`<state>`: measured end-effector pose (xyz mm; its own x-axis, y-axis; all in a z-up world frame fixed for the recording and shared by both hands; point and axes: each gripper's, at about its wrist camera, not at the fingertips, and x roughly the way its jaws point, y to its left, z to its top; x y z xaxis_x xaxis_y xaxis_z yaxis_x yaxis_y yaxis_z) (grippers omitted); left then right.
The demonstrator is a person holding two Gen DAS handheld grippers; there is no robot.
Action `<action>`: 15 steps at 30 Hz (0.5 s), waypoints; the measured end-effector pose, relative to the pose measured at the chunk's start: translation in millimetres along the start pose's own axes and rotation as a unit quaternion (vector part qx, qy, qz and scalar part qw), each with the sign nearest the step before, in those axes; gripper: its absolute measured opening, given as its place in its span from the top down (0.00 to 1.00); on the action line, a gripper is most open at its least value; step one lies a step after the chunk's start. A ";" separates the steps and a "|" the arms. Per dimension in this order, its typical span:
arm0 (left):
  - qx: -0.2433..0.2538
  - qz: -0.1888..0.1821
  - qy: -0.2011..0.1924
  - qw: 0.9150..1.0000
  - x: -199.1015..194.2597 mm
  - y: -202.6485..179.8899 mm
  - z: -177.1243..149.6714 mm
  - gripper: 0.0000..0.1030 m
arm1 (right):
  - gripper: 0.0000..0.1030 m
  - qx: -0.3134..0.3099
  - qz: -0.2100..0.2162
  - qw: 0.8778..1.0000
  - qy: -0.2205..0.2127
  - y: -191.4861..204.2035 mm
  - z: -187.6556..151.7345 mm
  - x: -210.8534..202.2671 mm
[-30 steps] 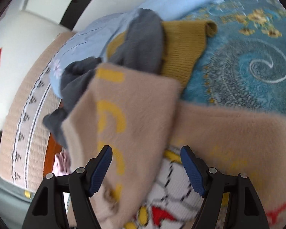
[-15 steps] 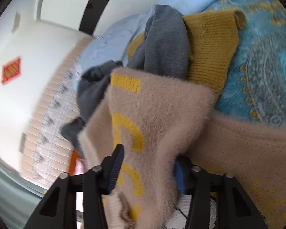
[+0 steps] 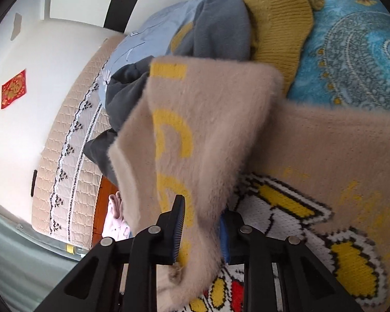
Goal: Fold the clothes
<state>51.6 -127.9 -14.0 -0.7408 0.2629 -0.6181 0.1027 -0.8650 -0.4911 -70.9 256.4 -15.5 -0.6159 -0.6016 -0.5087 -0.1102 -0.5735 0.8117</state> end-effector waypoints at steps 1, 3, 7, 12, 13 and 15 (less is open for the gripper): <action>0.000 0.000 0.000 1.000 0.3 0.0 0.1 0.77 | 0.75 0.004 0.000 1.000 -0.003 -0.7 1.5 1.4; 0.001 0.001 -0.001 1.000 0.9 0.1 0.1 0.77 | 0.75 0.016 0.001 1.000 -0.010 -3.7 5.1 4.7; 0.009 0.005 -0.008 1.000 -0.1 -1.6 -1.1 0.77 | 0.79 0.033 0.012 0.999 -0.015 -0.1 10.0 10.0; 0.033 0.006 -0.015 0.999 -4.7 -8.6 0.3 0.83 | 0.89 0.037 0.065 0.997 -0.034 17.2 13.8 -9.2; 0.041 0.007 -0.019 0.999 -8.0 -11.7 1.7 0.84 | 0.90 0.034 0.078 0.995 -0.044 22.3 14.9 -18.1; 0.059 0.006 -0.030 0.998 -16.6 -17.2 4.0 0.85 | 0.90 0.023 0.106 0.992 -0.068 34.7 18.9 -40.3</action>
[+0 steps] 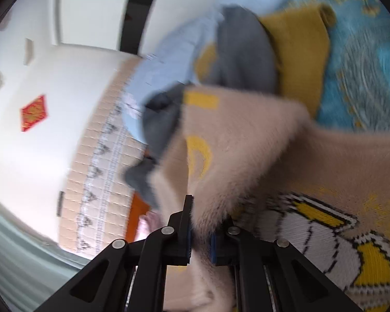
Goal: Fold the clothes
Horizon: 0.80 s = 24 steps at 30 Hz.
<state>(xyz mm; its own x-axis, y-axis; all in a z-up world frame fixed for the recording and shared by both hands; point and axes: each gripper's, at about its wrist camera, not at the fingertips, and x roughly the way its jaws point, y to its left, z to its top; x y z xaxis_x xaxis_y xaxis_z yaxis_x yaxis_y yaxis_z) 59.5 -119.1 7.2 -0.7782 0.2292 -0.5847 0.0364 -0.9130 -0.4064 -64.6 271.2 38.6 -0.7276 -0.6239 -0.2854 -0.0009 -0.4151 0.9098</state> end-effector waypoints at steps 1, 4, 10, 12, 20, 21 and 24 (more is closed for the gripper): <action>0.010 -0.002 -0.008 1.000 -6.1 -3.2 2.0 0.86 | 0.90 -0.009 0.011 1.000 -0.011 10.8 4.2 -11.1; 0.028 -0.005 -0.030 0.999 -22.9 -11.8 14.6 0.88 | 0.90 -0.040 0.040 0.997 -0.046 45.8 17.9 -46.6; 0.046 -0.005 -0.083 0.995 -64.5 -27.5 60.1 0.89 | 0.90 -0.093 0.057 0.990 -0.087 114.0 33.6 -106.2; 0.057 -0.004 -0.112 0.992 -85.4 -32.1 77.5 0.89 | 0.90 -0.111 0.064 0.987 -0.096 135.2 33.8 -124.4; 0.087 -0.014 -0.222 0.971 -191.0 -38.3 130.9 0.89 | 0.90 -0.174 0.114 0.968 -0.139 210.7 -3.0 -231.1; 0.092 -0.018 -0.230 0.969 -203.2 -38.4 135.0 0.89 | 0.90 -0.181 0.117 0.966 -0.143 218.9 -8.7 -240.8; 0.111 -0.023 -0.251 0.961 -233.3 -42.0 143.6 0.89 | 0.90 -0.208 0.124 0.959 -0.151 241.3 -28.3 -271.7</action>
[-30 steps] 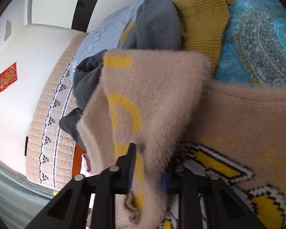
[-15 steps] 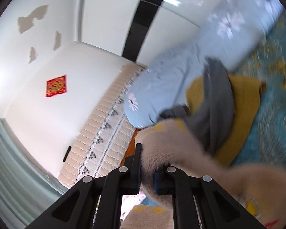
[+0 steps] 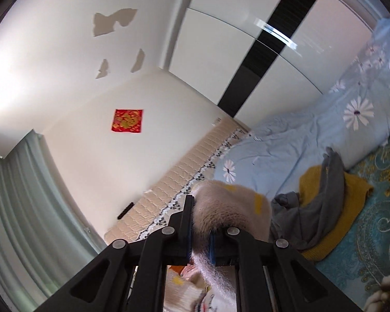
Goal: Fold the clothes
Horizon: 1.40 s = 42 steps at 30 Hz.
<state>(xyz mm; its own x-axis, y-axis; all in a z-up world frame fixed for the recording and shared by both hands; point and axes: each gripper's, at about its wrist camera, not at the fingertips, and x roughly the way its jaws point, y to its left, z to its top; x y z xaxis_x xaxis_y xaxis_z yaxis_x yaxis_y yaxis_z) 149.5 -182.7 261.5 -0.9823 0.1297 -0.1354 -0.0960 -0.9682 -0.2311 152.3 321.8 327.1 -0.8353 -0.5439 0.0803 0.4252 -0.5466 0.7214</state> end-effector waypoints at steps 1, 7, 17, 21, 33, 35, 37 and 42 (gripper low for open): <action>0.007 -0.001 -0.005 1.000 -3.1 -2.0 6.4 0.89 | 0.90 -0.010 0.000 1.000 0.001 8.5 0.1 -5.3; 0.016 -0.025 -0.004 1.000 2.4 -11.8 38.5 0.89 | 0.91 -0.039 -0.008 0.999 0.004 30.6 5.1 -11.9; 0.077 -0.007 0.060 0.995 79.3 -45.3 7.6 0.89 | 0.91 0.001 -0.052 0.999 -0.002 -42.7 12.8 9.3; 0.066 0.013 0.137 0.988 129.9 -35.0 -41.8 0.89 | 0.90 0.045 -0.116 0.992 0.009 -113.5 -7.8 12.2; 0.024 0.035 0.282 0.958 210.8 -8.9 -174.7 0.89 | 0.90 0.191 -0.213 0.957 0.045 -306.5 -97.4 -7.9; 0.017 0.038 0.289 0.957 216.3 -6.2 -180.2 0.89 | 0.90 0.206 -0.209 0.955 0.037 -324.4 -103.5 -14.8; 0.014 0.040 0.296 0.954 222.1 -5.7 -187.8 0.89 | 0.90 0.218 -0.204 0.954 0.033 -334.4 -107.0 -18.6; -0.009 0.046 0.312 0.949 232.8 -2.6 -209.2 0.87 | 0.90 0.234 -0.196 0.952 0.038 -347.8 -109.9 -18.9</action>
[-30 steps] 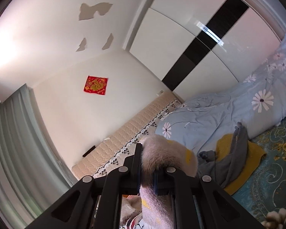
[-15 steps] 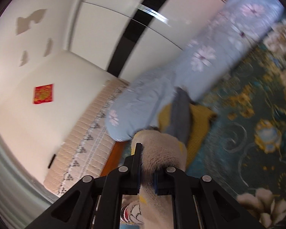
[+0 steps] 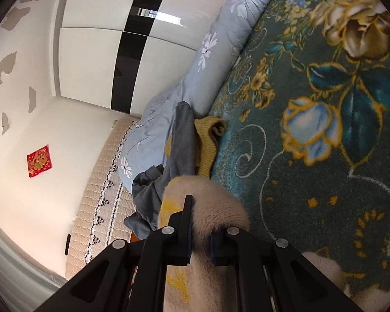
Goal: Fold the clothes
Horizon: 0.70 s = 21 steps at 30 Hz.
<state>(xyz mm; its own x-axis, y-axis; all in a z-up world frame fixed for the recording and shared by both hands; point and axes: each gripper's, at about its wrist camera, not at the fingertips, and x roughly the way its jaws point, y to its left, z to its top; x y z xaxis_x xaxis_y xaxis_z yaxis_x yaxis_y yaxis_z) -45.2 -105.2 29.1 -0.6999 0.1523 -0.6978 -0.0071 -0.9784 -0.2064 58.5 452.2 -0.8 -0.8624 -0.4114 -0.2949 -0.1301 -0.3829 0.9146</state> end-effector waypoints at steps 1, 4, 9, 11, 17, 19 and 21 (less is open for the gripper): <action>-0.011 -0.003 0.004 1.000 4.0 2.0 -1.8 0.86 | 0.90 -0.004 -0.001 1.000 0.002 0.9 0.6 1.3; -0.037 -0.013 0.012 0.999 10.2 8.1 -6.6 0.85 | 0.88 -0.022 -0.010 1.000 0.006 4.7 1.0 5.3; -0.053 -0.043 0.007 0.998 -5.9 17.0 -16.0 0.78 | 0.88 -0.027 -0.025 0.999 0.013 0.5 -1.3 7.8; -0.065 -0.057 0.001 0.996 -16.5 22.9 -22.0 0.68 | 0.87 -0.026 -0.028 0.999 0.012 -1.8 -2.4 7.4; -0.141 -0.102 -0.041 0.984 -51.6 48.4 -57.2 0.49 | 0.76 -0.029 -0.038 0.999 0.006 0.9 -10.5 1.9; -0.158 -0.113 -0.050 0.980 -57.6 52.8 -68.7 0.48 | 0.62 -0.031 -0.042 0.999 0.003 5.3 -15.4 0.0; -0.152 -0.118 -0.046 0.980 -57.4 51.6 -79.1 0.47 | 0.55 -0.034 -0.046 0.998 -0.001 11.5 -21.1 -1.7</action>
<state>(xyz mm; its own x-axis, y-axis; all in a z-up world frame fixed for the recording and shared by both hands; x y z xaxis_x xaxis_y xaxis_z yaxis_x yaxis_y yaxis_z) 51.1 -153.4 4.2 -0.7655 0.3432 -0.5443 0.0267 -0.8282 -0.5598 68.7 431.0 4.4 -0.8499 -0.3700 -0.3752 -0.1750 -0.4734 0.8633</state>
